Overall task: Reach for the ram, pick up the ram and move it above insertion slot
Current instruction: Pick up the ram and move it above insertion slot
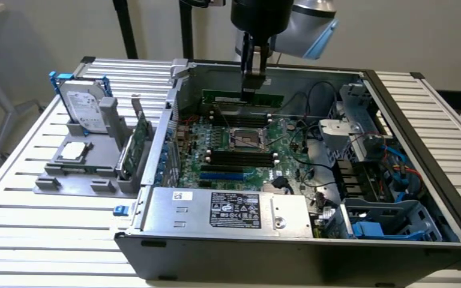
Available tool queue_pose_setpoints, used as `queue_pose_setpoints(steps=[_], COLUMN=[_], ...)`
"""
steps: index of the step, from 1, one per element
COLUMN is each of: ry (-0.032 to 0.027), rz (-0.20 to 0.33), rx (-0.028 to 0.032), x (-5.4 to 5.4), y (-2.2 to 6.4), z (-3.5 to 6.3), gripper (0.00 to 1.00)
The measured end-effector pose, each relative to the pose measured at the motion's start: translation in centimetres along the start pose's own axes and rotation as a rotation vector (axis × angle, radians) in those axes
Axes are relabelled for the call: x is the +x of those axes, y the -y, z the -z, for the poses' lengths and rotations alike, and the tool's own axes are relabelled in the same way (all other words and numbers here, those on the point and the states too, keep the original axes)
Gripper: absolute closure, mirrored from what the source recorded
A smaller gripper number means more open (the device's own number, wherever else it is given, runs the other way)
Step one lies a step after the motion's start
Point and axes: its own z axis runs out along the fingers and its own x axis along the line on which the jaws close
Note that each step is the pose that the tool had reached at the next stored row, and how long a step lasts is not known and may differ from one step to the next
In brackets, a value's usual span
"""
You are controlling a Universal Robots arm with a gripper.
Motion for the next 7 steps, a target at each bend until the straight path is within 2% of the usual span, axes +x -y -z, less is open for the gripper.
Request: queue_pose_setpoints(steps=[7], ry=[0.0000], rz=[0.000], rx=[0.0000], x=[0.00], y=[0.00], z=[0.00], gripper=[0.87])
